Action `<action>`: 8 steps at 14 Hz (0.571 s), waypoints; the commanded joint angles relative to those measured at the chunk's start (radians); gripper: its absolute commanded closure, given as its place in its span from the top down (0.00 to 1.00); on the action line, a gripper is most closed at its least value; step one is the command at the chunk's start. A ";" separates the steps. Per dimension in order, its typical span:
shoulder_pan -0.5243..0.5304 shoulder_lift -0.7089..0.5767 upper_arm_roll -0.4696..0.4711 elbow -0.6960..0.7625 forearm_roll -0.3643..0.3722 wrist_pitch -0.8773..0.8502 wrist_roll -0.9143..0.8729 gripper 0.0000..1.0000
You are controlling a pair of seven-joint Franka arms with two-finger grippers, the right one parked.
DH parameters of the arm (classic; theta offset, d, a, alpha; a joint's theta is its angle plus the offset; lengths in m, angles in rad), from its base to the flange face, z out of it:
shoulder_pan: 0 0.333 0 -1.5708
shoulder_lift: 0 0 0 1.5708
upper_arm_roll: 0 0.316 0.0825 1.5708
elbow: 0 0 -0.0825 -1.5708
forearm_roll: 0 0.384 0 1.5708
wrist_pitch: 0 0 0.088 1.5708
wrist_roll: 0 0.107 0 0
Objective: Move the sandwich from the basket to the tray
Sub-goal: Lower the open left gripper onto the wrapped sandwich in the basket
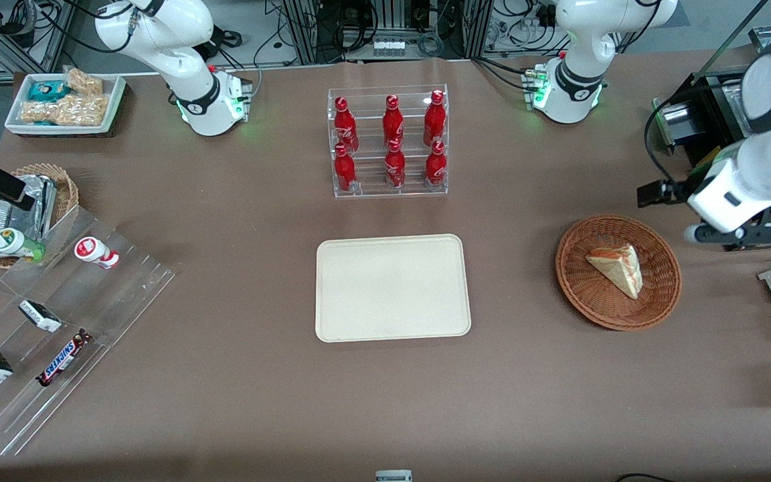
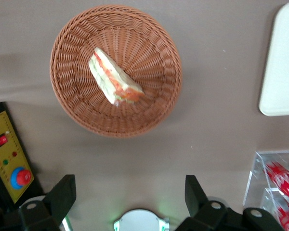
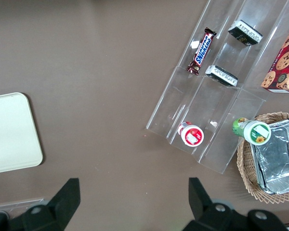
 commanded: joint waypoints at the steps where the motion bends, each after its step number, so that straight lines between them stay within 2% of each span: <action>1: 0.004 -0.014 -0.003 -0.144 0.029 0.147 -0.019 1.00; 4: 0.004 -0.020 -0.003 -0.275 0.046 0.300 -0.031 1.00; 8: 0.007 -0.014 0.000 -0.407 0.072 0.496 -0.190 1.00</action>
